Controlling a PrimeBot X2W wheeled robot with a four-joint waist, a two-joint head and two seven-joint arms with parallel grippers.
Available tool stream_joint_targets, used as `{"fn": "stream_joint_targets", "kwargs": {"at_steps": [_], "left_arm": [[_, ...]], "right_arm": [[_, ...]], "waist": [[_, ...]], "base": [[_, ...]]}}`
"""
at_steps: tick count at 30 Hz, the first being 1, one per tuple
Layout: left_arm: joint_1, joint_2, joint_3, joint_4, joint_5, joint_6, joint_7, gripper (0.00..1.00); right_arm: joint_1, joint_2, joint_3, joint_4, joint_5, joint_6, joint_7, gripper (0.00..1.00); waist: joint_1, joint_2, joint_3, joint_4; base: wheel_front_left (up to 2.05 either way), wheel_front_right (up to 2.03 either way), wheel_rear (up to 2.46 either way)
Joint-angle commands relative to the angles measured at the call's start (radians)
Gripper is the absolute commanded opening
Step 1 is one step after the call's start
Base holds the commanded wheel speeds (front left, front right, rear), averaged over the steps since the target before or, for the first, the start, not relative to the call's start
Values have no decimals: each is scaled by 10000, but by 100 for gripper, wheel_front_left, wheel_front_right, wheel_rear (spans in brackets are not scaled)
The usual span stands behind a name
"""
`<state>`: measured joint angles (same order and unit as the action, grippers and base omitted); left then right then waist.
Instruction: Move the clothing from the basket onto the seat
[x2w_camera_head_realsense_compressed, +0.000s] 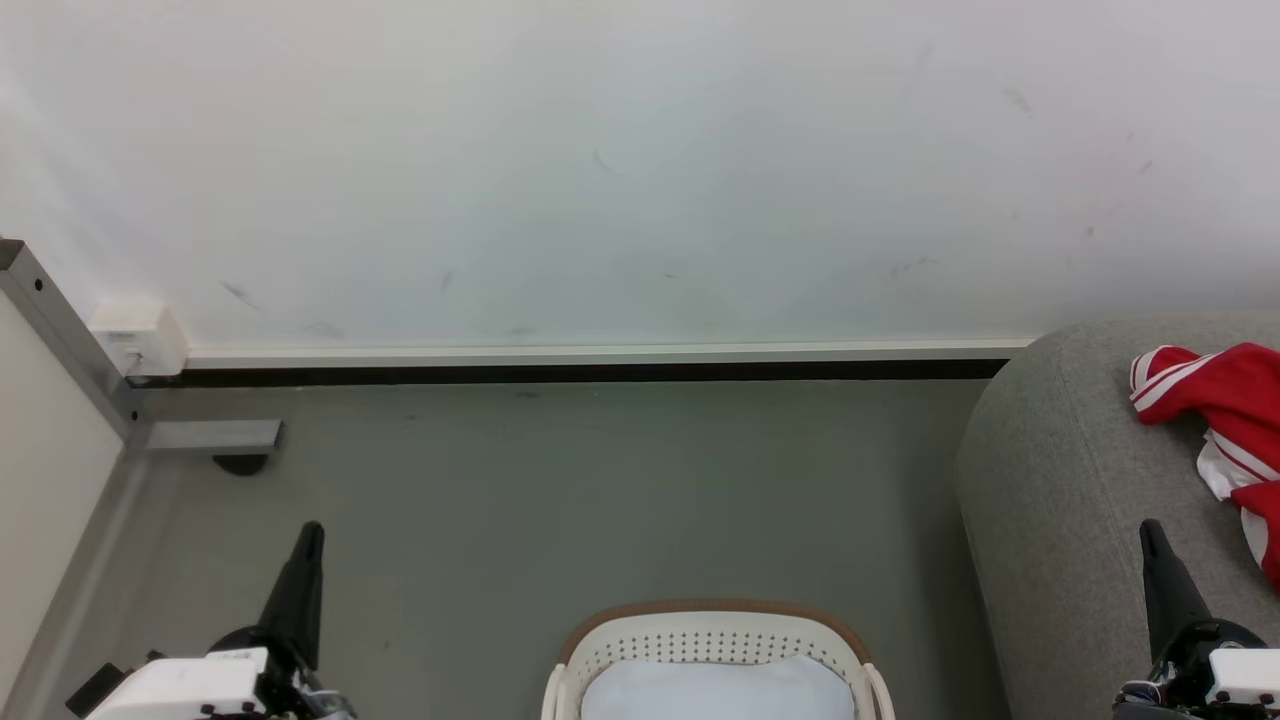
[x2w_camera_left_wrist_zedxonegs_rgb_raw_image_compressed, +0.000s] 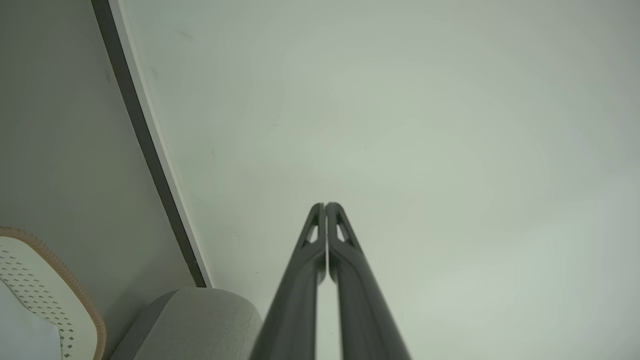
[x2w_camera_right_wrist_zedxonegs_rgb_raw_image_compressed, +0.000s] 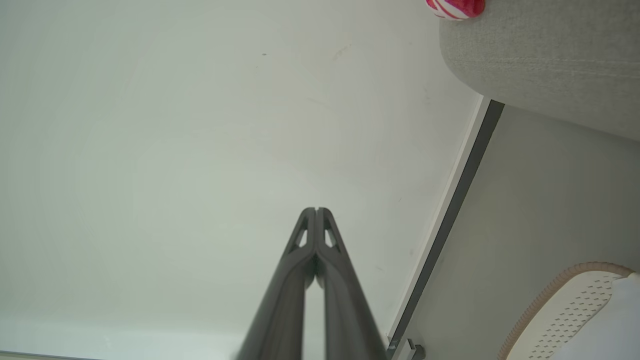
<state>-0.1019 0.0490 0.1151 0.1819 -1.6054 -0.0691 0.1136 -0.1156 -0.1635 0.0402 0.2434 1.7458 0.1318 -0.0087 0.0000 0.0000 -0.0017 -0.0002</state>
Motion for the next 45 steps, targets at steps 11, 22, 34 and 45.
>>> {"fn": "stream_joint_targets", "kwargs": {"at_steps": [11, 22, 34, 45], "left_arm": [[-75, 18, 29, -40, -123, 16, 35, 0], [-74, 18, 28, -41, -123, 16, 35, 0], [-73, 18, 28, -43, -124, 16, 35, 0], [-72, 18, 28, -46, -123, 17, 35, 0]], "right_arm": [[-47, -172, 110, -55, 172, -21, -95, 0], [-43, -246, 228, -72, 274, -21, -186, 0], [-40, -352, 347, -101, 375, -21, -288, 0], [-38, -444, 449, -120, 441, -21, -382, 0]], "waist": [[0, 0, 1, 0], [0, 0, 1, 0], [0, 0, 2, 0], [0, 0, 3, 0]], "base": [[0, 0, 0], [0, 0, 0], [0, 0, 0], [0, 0, 0]]}}
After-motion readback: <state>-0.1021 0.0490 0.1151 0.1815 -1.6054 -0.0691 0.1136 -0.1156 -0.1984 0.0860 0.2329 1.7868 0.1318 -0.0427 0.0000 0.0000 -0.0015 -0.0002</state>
